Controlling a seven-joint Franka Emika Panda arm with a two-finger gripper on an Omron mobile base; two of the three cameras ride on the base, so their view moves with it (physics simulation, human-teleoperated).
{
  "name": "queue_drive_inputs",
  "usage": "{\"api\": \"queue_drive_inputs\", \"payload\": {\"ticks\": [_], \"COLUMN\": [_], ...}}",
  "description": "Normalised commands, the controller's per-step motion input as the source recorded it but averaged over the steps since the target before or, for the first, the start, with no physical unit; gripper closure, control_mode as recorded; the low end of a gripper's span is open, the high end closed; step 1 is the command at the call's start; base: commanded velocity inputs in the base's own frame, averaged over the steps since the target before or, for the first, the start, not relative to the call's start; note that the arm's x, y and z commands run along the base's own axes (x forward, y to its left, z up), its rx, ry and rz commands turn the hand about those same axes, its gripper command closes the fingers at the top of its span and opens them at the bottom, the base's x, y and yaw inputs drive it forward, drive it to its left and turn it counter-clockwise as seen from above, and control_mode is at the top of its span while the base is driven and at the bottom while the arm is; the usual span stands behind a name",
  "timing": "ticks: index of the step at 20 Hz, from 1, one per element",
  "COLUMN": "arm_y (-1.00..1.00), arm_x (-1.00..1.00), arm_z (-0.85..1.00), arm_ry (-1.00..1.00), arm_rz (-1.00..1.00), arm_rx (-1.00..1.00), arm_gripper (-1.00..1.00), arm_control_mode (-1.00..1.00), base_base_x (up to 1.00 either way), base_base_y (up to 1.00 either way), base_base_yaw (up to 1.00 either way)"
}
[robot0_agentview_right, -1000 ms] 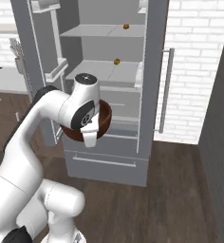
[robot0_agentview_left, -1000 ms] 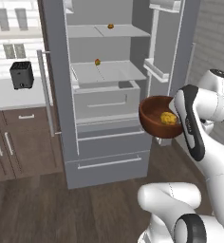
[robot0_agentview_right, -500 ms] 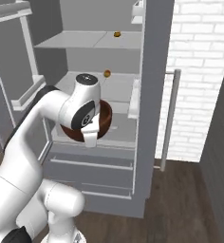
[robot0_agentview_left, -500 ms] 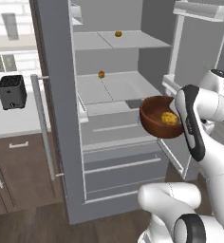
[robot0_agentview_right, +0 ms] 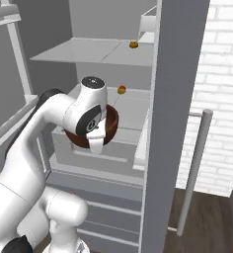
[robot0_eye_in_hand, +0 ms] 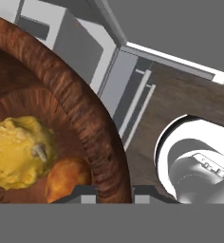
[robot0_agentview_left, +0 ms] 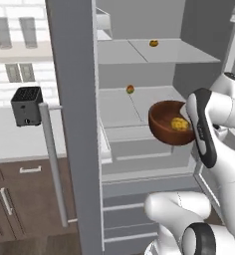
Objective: Pick the chicken drumstick and squash from their plates and place them in the bowl. Then put the bowl in the fridge.
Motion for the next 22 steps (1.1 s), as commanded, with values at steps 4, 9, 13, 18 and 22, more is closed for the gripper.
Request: {"api": "queue_drive_inputs", "payload": {"ticks": [4,9,13,18,22], "arm_y": [0.0,0.0,0.0,0.0,0.0], "arm_x": [0.0,0.6,0.84,0.79,0.88], "arm_z": [0.0,-0.06,-0.19,-0.26,-0.16], "arm_ry": [0.0,0.0,-0.08,-0.13,0.0], "arm_rz": [0.0,0.0,0.0,0.0,0.0], "arm_rx": [0.0,0.0,0.0,0.0,0.0], "arm_gripper": [1.0,1.0,1.0,1.0,1.0], "arm_control_mode": [1.0,-1.0,-1.0,-1.0,-1.0], "base_base_x": [0.38,0.28,0.0,0.0,0.0], "base_base_y": [-0.16,-0.06,0.0,0.0,0.0], "base_base_yaw": [0.25,0.02,0.0,0.0,0.0]}}
